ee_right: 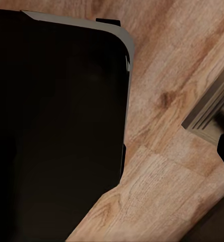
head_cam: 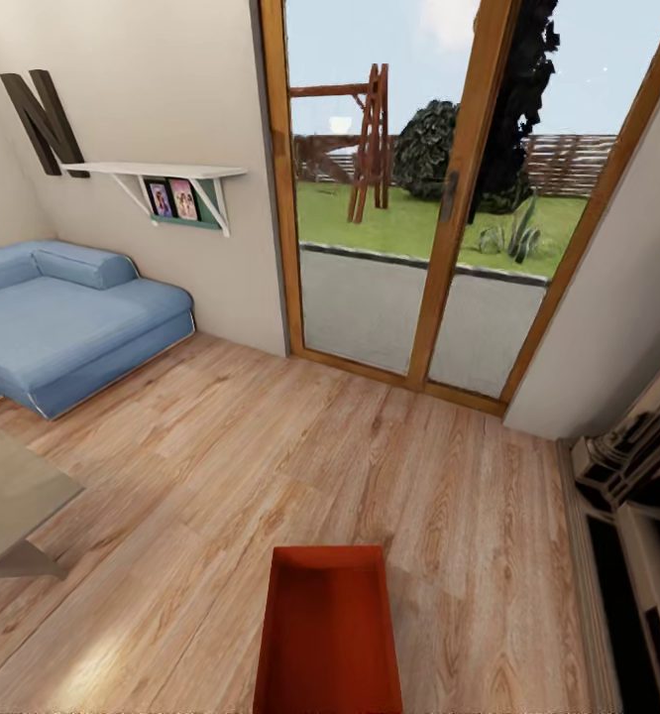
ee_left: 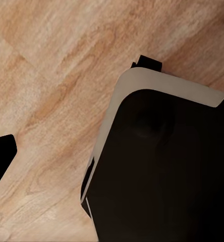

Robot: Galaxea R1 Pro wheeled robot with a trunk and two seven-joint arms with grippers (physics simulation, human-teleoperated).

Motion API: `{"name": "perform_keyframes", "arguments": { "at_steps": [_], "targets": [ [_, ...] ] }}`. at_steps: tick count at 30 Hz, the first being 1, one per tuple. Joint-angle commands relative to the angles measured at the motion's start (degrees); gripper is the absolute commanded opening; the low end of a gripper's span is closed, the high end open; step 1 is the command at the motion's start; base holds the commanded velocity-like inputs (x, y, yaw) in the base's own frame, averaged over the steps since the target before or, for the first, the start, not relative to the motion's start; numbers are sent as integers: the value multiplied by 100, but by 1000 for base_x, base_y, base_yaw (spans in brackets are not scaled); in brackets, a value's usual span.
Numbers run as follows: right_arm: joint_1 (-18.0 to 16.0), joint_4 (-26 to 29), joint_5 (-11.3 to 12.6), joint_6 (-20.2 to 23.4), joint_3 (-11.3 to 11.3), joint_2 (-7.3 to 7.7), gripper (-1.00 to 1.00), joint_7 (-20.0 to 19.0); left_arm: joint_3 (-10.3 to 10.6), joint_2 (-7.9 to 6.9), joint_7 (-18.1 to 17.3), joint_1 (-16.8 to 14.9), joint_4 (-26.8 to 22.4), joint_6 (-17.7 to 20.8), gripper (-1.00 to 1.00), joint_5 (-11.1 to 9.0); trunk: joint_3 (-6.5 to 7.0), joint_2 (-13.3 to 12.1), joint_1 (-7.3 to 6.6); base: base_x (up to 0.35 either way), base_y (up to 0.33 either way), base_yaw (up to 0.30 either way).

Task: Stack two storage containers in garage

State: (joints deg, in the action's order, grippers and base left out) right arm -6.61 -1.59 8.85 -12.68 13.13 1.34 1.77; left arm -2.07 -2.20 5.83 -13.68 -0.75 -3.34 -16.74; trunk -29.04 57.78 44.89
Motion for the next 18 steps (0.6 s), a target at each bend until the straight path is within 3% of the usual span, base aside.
{"name": "perform_keyframes", "arguments": {
  "at_steps": [1, 18],
  "targets": [
    [-6, -17, 55, -33, 50, -2, 100, 4, -17, 1, 6, -3, 4, -17, 100, -15, -14, 3, 0, 0, 0, 0],
    [-6, -20, 55, -33, 57, 1, 100, 3, -16, 1, 6, -3, 2, -17, 100, -16, -171, 3, 0, 0, 0, 0]
  ]
}}
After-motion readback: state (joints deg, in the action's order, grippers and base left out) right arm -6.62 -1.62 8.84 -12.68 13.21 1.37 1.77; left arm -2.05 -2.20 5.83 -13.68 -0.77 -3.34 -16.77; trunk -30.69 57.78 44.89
